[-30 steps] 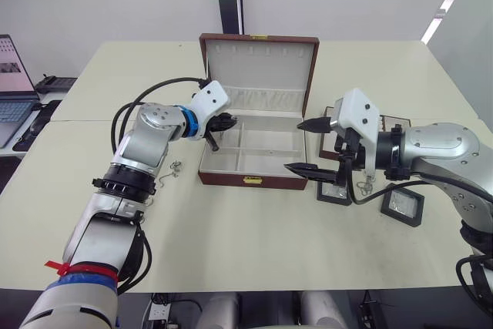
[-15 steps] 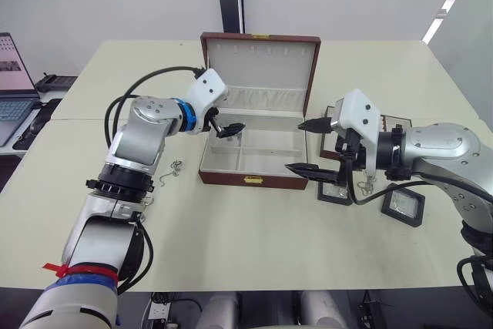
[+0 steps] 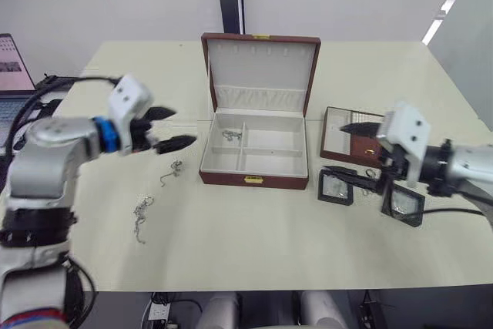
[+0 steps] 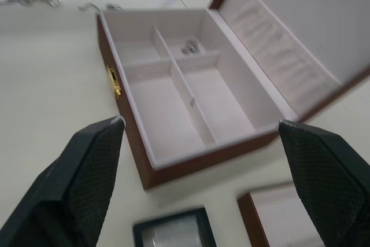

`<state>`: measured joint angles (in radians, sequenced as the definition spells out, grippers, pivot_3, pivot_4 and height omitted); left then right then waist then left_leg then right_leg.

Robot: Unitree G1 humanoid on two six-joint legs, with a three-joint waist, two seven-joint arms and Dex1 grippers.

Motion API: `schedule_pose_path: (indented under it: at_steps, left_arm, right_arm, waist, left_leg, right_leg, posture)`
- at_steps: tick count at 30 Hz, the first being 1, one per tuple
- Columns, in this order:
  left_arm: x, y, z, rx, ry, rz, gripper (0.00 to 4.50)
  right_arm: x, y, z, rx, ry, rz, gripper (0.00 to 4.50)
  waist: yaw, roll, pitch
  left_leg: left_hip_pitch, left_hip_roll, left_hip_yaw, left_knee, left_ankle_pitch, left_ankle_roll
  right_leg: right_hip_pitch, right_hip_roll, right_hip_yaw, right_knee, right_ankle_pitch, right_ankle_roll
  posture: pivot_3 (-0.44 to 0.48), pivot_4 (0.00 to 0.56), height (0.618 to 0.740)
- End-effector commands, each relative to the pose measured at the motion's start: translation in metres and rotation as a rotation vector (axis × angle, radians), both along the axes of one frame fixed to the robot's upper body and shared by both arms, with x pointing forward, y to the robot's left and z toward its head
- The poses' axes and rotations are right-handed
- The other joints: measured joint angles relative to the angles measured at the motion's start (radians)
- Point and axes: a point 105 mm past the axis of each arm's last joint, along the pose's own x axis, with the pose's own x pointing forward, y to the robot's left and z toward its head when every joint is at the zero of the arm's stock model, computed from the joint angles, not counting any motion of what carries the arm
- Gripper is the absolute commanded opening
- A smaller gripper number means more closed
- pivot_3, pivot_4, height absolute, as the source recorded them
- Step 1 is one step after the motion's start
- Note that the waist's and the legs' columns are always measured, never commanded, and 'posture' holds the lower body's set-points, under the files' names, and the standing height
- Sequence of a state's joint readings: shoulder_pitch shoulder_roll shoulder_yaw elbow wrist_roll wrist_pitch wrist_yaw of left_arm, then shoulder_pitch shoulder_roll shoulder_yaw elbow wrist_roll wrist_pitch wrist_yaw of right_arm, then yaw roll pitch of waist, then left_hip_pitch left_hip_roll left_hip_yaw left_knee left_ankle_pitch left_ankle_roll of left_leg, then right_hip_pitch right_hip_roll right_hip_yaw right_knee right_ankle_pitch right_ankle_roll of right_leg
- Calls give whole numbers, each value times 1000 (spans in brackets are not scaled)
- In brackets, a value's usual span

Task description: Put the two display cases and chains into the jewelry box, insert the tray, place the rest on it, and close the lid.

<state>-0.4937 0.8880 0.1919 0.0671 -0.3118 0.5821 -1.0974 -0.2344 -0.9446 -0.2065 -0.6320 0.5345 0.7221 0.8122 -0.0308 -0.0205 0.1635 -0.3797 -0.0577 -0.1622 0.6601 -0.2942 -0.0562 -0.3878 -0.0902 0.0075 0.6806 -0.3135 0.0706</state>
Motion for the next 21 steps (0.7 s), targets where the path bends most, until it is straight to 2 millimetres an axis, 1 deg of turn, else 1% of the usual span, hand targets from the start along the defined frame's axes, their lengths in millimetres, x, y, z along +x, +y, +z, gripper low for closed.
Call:
schedule_pose_path:
  at_steps: [1, 4, 8, 9, 11, 13, 16, 19, 21]
  left_arm:
    - [-13, 32, 6, -5, -82, 38, 4482]
    - [-26, 61, -12, -11, -28, 109, 4482]
    - [-48, 104, -39, -20, 63, 229, 4482]
    - [-53, 115, -45, -12, 75, 263, 4482]
    - [-63, 130, -55, 9, 92, 302, 4482]
    - [-72, 139, -64, 31, 118, 315, 4482]
    - [-90, 147, -83, 36, 191, 329, 4482]
    - [-103, 150, -92, 38, 229, 330, 4482]
    - [-111, 152, -96, 40, 251, 333, 4482]
  right_arm:
    - [-13, -27, 7, -60, -78, -54, 4500]
    - [-26, -57, -9, -117, -8, -121, 4500]
    - [-45, -99, -23, -124, 80, -247, 4500]
    - [-50, -110, -28, -145, 97, -276, 4500]
    - [-61, -126, -35, -181, 134, -312, 4500]
    - [-71, -138, -42, -205, 173, -341, 4500]
    - [-85, -159, -52, -239, 228, -403, 4500]
    - [-95, -170, -58, -258, 274, -427, 4500]
    - [-100, -173, -60, -265, 291, -435, 4500]
  waist:
    - [4, 0, 0]
    - [8, 0, 0]
    - [4, 0, 0]
    - [3, 0, 0]
    - [1, 0, 0]
    - [1, 0, 0]
    - [0, 0, 0]
    - [1, 0, 0]
    - [1, 0, 0]
  left_leg:
    - [0, 0, 0, 0, 0, 0]
    - [-1, 0, 0, 0, -1, 1]
    - [1, 0, 1, 0, -1, 2]
    - [2, 0, 1, 0, -3, 5]
    - [3, 0, 2, -1, -3, 6]
    - [4, 0, 2, -1, -4, 6]
    - [6, 0, 3, -2, -4, 7]
    - [15, 1, 4, -8, -5, 7]
    - [19, 2, 6, -12, -4, 7]
  right_leg:
    - [0, 0, 0, 0, 0, 0]
    - [1, -1, 0, -1, 0, 0]
    - [2, 0, 1, 0, 0, 0]
    - [3, 0, 1, 0, 0, 0]
    - [3, 0, 1, 0, 0, 0]
    - [4, 0, 2, 0, 0, 0]
    - [5, 0, 4, 0, 0, 0]
    - [11, 0, 7, -2, 0, 0]
    - [14, 0, 7, -3, -1, 0]
  posture:
    - [0, 150, 740]
    - [0, 150, 740]
    - [0, 150, 740]
    - [0, 150, 740]
    - [0, 150, 740]
    - [0, 150, 740]
    - [0, 150, 740]
    - [0, 150, 740]
    - [0, 150, 740]
